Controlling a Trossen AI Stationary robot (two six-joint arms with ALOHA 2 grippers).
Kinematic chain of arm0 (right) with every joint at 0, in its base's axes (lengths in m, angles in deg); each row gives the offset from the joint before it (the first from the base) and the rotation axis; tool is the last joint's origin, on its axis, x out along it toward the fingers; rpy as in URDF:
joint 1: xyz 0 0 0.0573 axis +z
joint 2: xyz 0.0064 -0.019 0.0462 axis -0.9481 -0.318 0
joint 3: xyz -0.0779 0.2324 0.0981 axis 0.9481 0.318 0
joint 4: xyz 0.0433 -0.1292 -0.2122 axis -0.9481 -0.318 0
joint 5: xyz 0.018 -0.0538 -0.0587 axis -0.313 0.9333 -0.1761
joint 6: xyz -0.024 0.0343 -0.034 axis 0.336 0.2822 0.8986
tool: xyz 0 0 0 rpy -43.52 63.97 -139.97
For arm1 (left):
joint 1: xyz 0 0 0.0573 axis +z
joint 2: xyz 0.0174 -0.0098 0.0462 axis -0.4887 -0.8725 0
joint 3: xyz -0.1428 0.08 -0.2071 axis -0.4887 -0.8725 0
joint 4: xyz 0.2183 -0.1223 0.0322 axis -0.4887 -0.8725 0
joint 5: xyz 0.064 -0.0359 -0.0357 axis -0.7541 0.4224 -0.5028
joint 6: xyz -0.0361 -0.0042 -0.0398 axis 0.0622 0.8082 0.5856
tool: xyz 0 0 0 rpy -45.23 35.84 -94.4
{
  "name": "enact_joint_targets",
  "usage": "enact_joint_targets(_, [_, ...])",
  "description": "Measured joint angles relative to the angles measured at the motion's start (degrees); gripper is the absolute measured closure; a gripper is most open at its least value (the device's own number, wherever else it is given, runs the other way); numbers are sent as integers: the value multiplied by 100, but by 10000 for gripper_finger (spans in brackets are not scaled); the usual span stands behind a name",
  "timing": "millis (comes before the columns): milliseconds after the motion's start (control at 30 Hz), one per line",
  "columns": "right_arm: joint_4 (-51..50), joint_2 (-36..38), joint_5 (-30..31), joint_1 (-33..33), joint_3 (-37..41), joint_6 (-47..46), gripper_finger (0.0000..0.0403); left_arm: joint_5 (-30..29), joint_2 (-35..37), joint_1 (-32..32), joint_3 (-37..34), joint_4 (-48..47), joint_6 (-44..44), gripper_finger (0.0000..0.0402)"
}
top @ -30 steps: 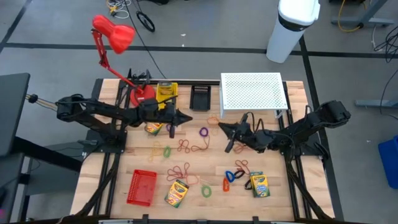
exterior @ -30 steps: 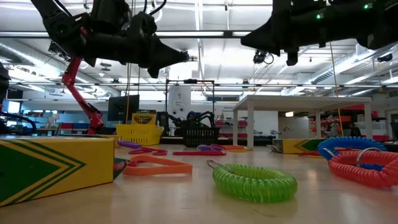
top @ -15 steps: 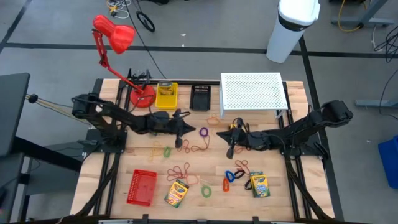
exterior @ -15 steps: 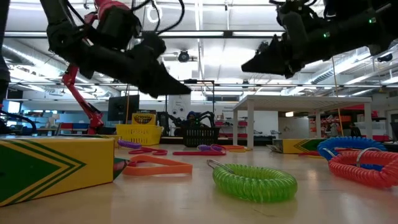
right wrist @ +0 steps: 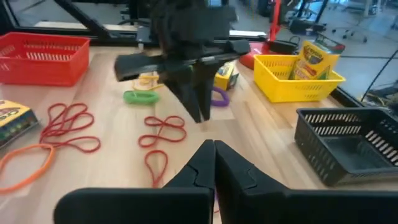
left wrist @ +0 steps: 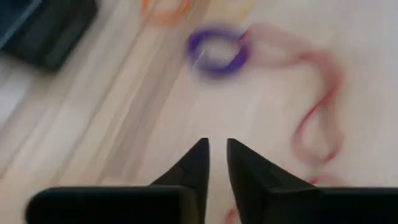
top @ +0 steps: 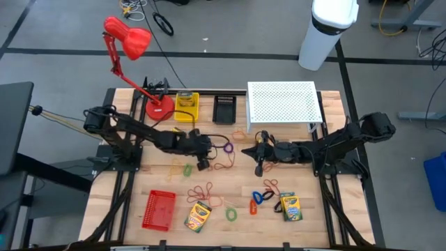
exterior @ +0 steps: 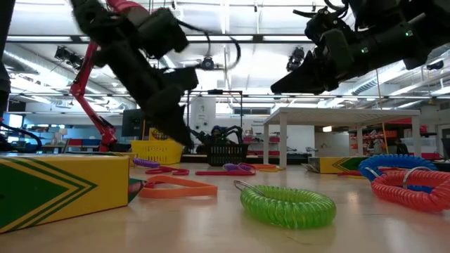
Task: Pick & Place Office Desk Supplies
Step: Put the violet spiral keychain into the black bin
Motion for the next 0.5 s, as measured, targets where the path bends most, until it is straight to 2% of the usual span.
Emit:
enact_joint_targets(100, [-100,0,-101,-6,0,-5,394,-296,2,24,496,-1610,220,299])
enact_joint_targets(200, [-177,-1,-155,0,0,-2,393,-398,7,123,882,-2562,330,270])
enact_joint_targets(333, [-218,0,-162,-2,0,13,399,123,12,510,898,-2793,514,238])
enact_joint_targets(500, [-199,0,-278,0,0,4,393,16,9,1053,782,-2807,483,219])
